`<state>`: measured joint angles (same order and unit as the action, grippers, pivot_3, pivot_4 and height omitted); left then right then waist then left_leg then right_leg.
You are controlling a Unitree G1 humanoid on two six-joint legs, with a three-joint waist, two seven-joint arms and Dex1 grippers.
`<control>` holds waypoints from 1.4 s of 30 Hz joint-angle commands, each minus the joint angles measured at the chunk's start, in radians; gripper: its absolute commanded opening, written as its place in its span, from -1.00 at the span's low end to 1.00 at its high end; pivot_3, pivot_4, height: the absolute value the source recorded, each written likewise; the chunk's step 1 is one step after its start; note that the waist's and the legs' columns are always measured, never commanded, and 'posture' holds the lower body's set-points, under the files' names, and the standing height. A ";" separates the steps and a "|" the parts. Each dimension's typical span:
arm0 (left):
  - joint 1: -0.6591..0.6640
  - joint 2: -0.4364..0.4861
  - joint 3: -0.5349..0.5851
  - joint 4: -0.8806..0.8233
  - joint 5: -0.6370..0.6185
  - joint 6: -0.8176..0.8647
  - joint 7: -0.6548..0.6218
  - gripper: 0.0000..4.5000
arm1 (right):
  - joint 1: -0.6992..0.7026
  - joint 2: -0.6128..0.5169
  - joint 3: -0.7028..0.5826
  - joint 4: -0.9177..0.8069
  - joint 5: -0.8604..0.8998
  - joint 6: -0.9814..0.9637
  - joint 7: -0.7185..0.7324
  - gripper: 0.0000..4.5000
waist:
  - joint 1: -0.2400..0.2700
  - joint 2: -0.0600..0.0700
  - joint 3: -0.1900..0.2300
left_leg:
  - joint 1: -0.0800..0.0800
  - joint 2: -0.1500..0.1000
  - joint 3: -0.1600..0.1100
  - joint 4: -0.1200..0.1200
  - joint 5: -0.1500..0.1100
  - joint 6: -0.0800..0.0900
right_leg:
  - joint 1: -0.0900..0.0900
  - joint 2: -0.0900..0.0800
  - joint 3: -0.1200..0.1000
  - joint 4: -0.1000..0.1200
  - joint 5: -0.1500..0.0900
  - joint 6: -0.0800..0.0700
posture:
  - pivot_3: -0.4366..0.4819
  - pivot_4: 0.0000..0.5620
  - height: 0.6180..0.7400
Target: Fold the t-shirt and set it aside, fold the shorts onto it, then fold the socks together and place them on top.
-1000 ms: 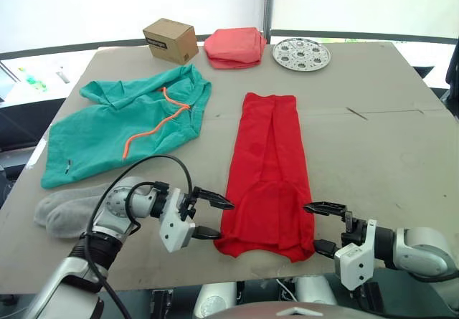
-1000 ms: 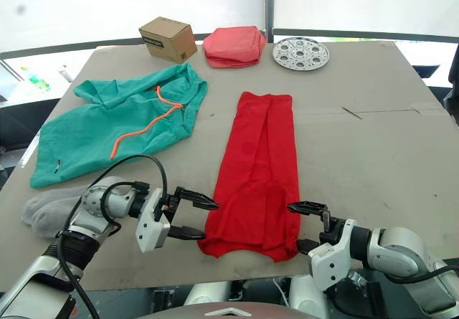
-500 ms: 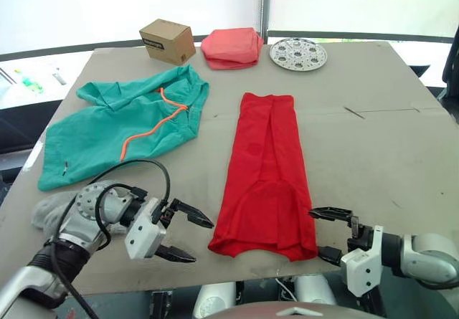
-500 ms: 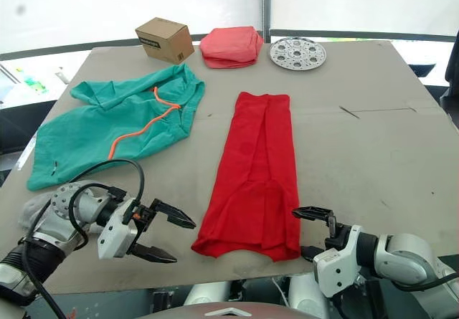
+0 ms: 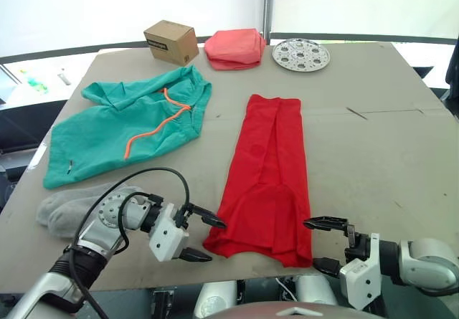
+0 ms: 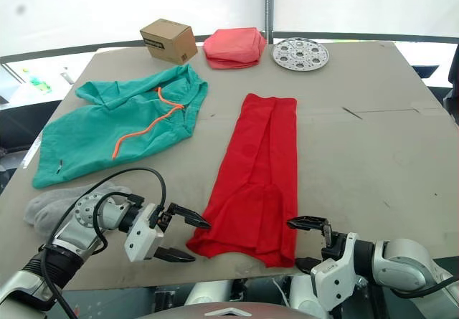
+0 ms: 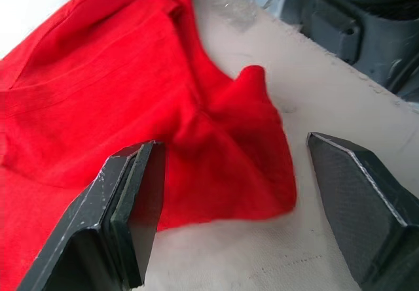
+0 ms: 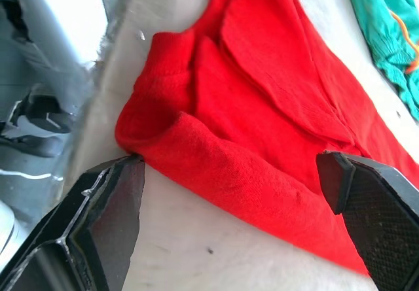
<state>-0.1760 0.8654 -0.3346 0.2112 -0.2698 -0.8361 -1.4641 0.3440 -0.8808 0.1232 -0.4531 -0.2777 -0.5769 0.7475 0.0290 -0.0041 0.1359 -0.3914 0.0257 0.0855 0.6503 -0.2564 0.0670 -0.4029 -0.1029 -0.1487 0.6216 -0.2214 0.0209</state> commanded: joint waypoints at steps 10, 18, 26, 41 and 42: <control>0.028 0.026 0.053 0.044 0.030 0.040 0.060 0.66 | 0.060 -0.028 0.004 -0.071 0.050 -0.012 0.013 0.98 | 0.016 0.002 -0.001 | 0.000 0.000 0.000 0.001 0.000 0.000 | 0.001 0.000 0.000 0.000 0.000 0.000 | -0.05 -0.47 0.94; 0.043 0.043 0.062 0.061 -0.017 0.039 0.038 0.66 | 0.114 -0.031 -0.028 -0.085 0.080 0.005 0.007 0.98 | 0.013 0.001 -0.002 | 0.000 0.000 -0.001 0.001 0.000 0.000 | 0.001 0.000 0.000 0.000 0.000 0.000 | -0.05 -0.47 0.94; 0.042 0.048 0.047 0.062 -0.019 0.064 0.023 0.41 | 0.072 0.029 0.060 -0.077 0.012 0.012 0.006 0.88 | 0.009 0.000 -0.003 | 0.001 0.002 -0.001 0.000 0.000 0.000 | 0.000 0.001 -0.001 0.000 0.000 0.000 | -0.05 -0.47 0.94; 0.065 0.053 0.077 0.020 -0.071 0.164 -0.030 -1.00 | 0.064 -0.010 0.074 -0.098 0.135 0.135 0.074 -0.99 | 0.009 -0.001 -0.003 | 0.000 0.002 -0.001 0.000 0.000 0.000 | 0.000 0.001 -0.001 0.000 0.000 0.000 | -0.05 -0.47 0.94; 0.071 0.057 0.079 0.007 -0.086 0.191 -0.037 -1.00 | 0.070 -0.019 0.065 -0.112 0.166 0.157 0.084 -0.99 | 0.009 -0.001 -0.003 | 0.000 0.002 -0.001 0.000 0.000 0.000 | 0.000 0.001 -0.001 0.000 0.000 0.000 | -0.05 -0.47 0.94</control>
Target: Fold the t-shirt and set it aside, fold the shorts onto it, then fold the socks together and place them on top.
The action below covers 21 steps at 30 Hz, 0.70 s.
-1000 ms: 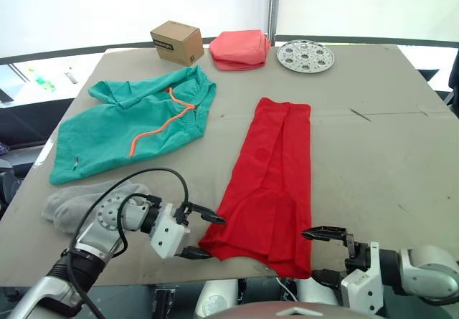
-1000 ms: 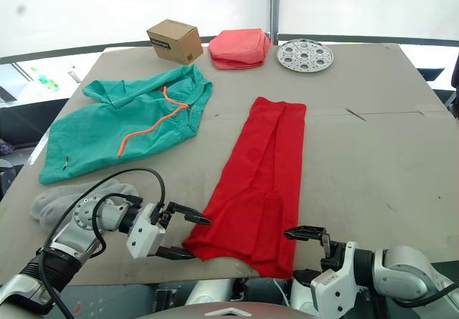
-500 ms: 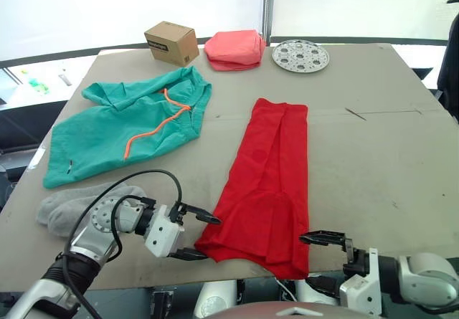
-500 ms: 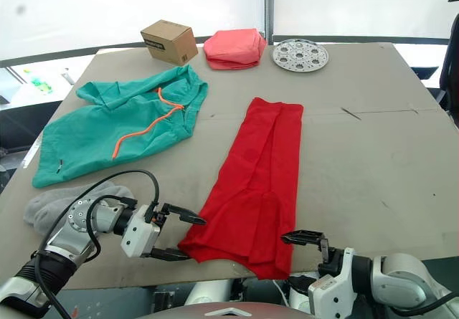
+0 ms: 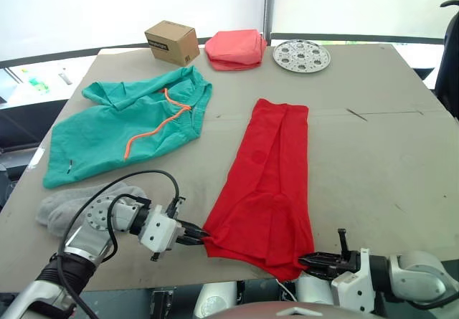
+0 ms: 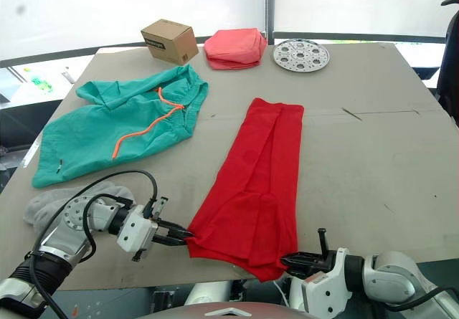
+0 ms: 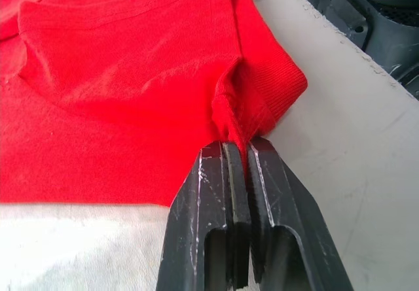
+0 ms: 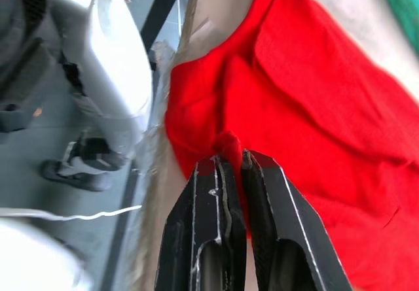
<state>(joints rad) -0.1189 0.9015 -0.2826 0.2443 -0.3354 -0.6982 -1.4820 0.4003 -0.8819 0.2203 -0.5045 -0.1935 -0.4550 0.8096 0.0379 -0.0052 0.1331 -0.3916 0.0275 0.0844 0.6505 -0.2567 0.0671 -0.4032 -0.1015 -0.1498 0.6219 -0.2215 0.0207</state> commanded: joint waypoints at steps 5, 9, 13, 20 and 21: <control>0.041 0.035 0.045 -0.097 -0.073 0.183 -0.038 -1.00 | 0.016 -0.031 -0.075 -0.143 0.249 0.207 0.055 -0.99 | 0.001 -0.001 0.000 | 0.000 0.000 0.000 0.000 0.000 0.000 | 0.000 0.000 0.000 0.000 0.000 0.000 | -0.05 -0.47 0.94; 0.088 0.113 0.070 -0.266 -0.211 0.478 -0.070 -1.00 | 0.014 -0.040 -0.132 -0.210 0.446 0.417 0.069 -0.99 | 0.000 -0.003 0.001 | -0.001 0.000 -0.001 0.000 0.000 0.000 | -0.001 0.000 0.000 0.000 0.000 0.000 | -0.05 -0.47 0.94; 0.130 0.262 0.083 -0.426 -0.363 0.736 -0.125 -1.00 | 0.050 -0.086 -0.174 -0.286 0.610 0.598 0.104 -0.99 | 0.002 -0.002 0.002 | -0.002 0.000 -0.003 0.000 -0.001 -0.001 | -0.001 0.000 0.000 0.000 0.000 0.000 | -0.05 -0.47 0.94; 0.125 0.534 0.060 -0.538 -0.738 1.036 -0.132 -1.00 | 0.010 -0.167 -0.312 -0.385 1.075 0.918 0.064 -0.99 | 0.000 0.000 0.007 | -0.002 -0.001 -0.004 -0.001 -0.002 -0.004 | -0.001 0.000 0.000 -0.001 0.000 0.000 | -0.05 -0.47 0.94; 0.059 0.524 0.052 -0.499 -0.775 1.103 -0.132 -1.00 | -0.041 -0.170 -0.329 -0.369 1.171 0.972 0.009 -0.99 | 0.001 0.000 0.008 | -0.002 -0.001 -0.004 -0.001 -0.002 -0.004 | -0.001 0.000 0.000 -0.001 0.000 0.000 | -0.05 -0.47 0.94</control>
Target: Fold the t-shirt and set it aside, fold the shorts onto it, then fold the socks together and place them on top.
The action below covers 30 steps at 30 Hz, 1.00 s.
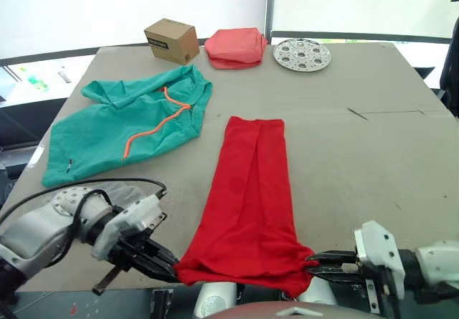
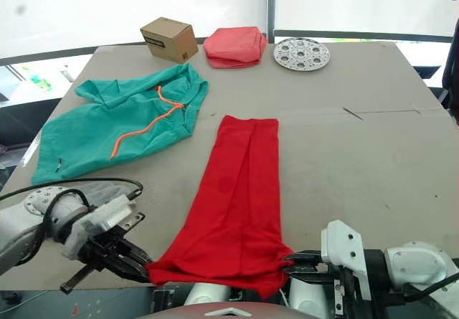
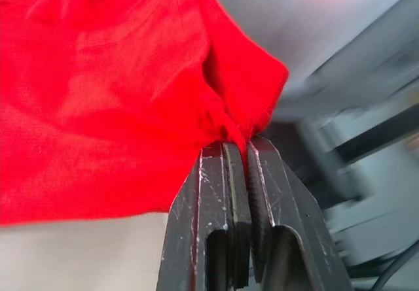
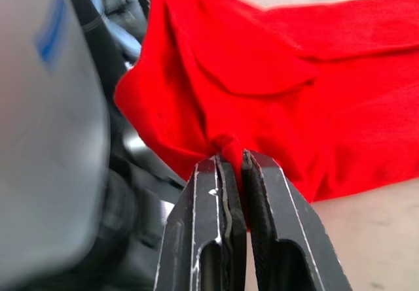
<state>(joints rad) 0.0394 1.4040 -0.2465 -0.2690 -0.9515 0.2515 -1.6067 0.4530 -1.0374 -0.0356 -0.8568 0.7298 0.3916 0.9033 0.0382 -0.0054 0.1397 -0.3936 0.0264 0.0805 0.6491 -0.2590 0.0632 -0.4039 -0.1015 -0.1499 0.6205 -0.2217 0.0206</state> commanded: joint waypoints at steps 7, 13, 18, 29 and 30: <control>-0.655 -0.247 -0.165 0.469 -0.048 0.451 -0.008 -1.00 | -0.553 0.013 -0.004 0.239 0.593 0.447 -0.389 -0.99 | 0.003 -0.004 0.004 | -0.002 -0.004 -0.001 0.002 0.001 0.001 | 0.001 0.000 0.001 -0.001 0.000 0.000 | -0.05 -0.47 0.94; -0.955 -0.497 -0.274 0.870 0.236 0.307 -0.008 -1.00 | -0.936 0.177 0.116 0.549 0.466 0.605 -0.522 -0.99 | -0.001 -0.015 0.004 | -0.005 -0.005 -0.003 0.004 0.003 0.004 | 0.001 0.010 0.006 0.001 0.005 0.000 | -0.05 -0.47 0.94; -1.136 -0.679 -0.225 1.206 0.417 0.150 -0.008 -1.00 | -1.216 0.318 0.220 0.900 0.241 0.629 -0.464 -0.99 | -0.008 -0.017 0.005 | -0.007 -0.005 0.003 0.004 0.005 0.001 | -0.003 0.013 0.009 0.003 0.005 -0.001 | -0.05 -0.47 0.94; -1.316 -0.794 -0.051 1.563 0.695 -0.064 0.168 -1.00 | -1.559 0.474 0.278 1.536 -0.168 0.429 -0.134 -0.99 | -0.040 -0.017 0.005 | -0.007 -0.005 0.006 0.005 0.004 0.003 | -0.006 0.014 0.019 0.008 0.006 0.000 | -0.05 -0.47 0.94; -1.319 -0.796 -0.040 1.570 0.715 -0.068 0.170 -1.00 | -1.574 0.484 0.273 1.565 -0.188 0.417 -0.111 -0.99 | -0.043 -0.017 0.005 | -0.007 -0.005 0.006 0.005 0.004 0.003 | -0.006 0.014 0.019 0.008 0.006 0.000 | -0.05 -0.47 0.94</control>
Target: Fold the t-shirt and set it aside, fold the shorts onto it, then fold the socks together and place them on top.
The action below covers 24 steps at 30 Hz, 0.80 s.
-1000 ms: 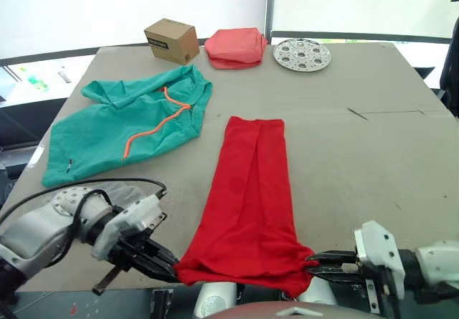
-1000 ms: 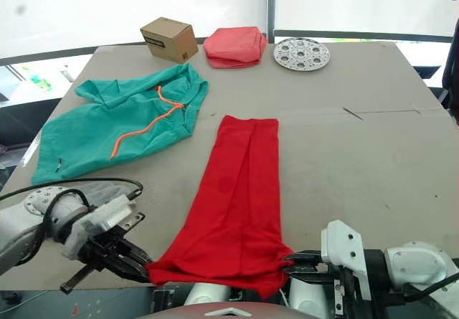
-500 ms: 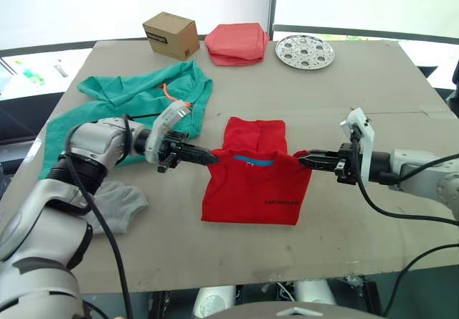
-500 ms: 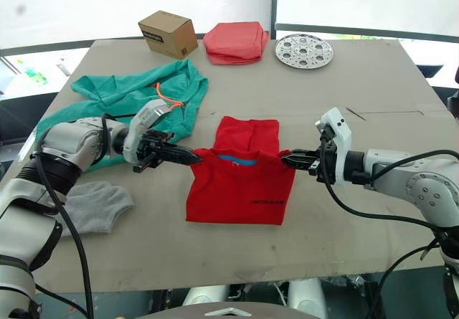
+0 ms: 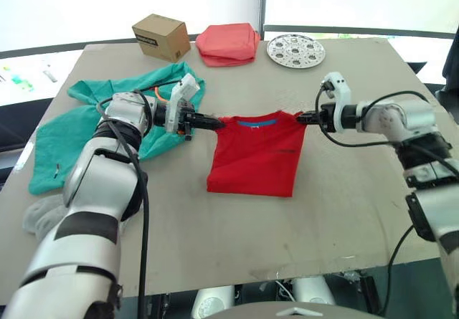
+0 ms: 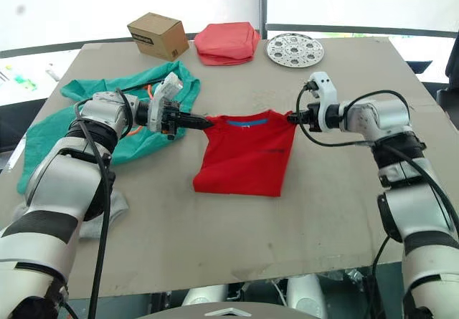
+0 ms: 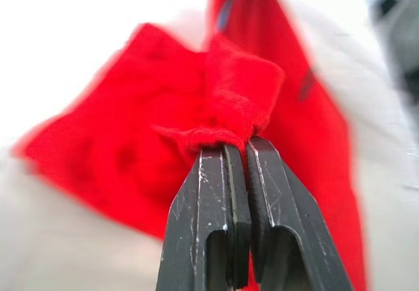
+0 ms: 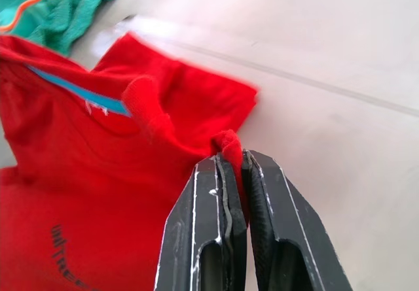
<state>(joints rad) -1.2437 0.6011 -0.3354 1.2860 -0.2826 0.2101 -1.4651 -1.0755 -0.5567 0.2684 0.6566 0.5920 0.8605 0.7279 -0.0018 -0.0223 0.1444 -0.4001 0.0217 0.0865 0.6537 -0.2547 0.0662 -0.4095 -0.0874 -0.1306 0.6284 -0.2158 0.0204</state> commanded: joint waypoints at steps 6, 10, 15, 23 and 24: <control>-0.018 -0.023 0.112 0.043 0.157 -0.035 0.246 -1.00 | -0.112 0.122 -0.103 0.240 -0.131 -0.147 0.119 -0.99 | -0.015 0.000 0.000 | 0.001 0.000 0.003 0.000 0.000 0.000 | 0.000 -0.001 0.003 0.000 0.001 0.001 | -0.05 -0.47 0.94; -0.002 -0.042 0.155 0.046 0.198 -0.044 0.309 -1.00 | -0.132 0.183 -0.140 0.305 -0.170 -0.186 0.147 -0.99 | -0.016 0.000 0.000 | 0.002 0.000 0.003 0.000 0.001 -0.001 | 0.000 -0.001 0.003 0.002 0.001 0.002 | -0.05 -0.47 0.94; 0.005 -0.057 0.214 0.045 0.214 -0.015 0.360 -0.65 | -0.142 0.241 -0.173 0.445 -0.259 -0.314 0.060 -0.69 | -0.017 0.000 0.000 | 0.002 0.000 0.004 0.001 0.001 -0.002 | -0.001 -0.002 0.004 0.009 0.002 0.002 | -0.05 -0.47 0.94; 0.006 0.025 0.388 -0.028 0.122 0.060 0.312 0.52 | 0.050 0.128 -0.190 -0.003 -0.354 -0.310 0.007 0.29 | -0.017 0.001 0.000 | 0.002 0.000 0.004 0.000 0.002 -0.003 | -0.002 -0.003 0.004 0.009 0.001 0.002 | -0.05 -0.47 0.94; 0.012 0.026 0.416 -0.051 0.095 0.095 0.287 0.52 | 0.102 0.116 -0.207 -0.119 -0.343 -0.275 -0.009 0.29 | -0.016 0.001 0.000 | 0.002 0.000 0.004 0.000 0.002 -0.003 | -0.002 -0.004 0.004 0.009 0.001 0.002 | -0.05 -0.47 0.94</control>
<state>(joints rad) -1.2206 0.6281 0.0374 1.2905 -0.1373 0.2689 -1.1377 -0.9845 -0.4397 0.0897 0.6986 0.2190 0.5432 0.7297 -0.0182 -0.0215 0.1442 -0.3984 0.0217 0.0904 0.6536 -0.2530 0.0627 -0.4110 -0.0918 -0.1266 0.6374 -0.2143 0.0221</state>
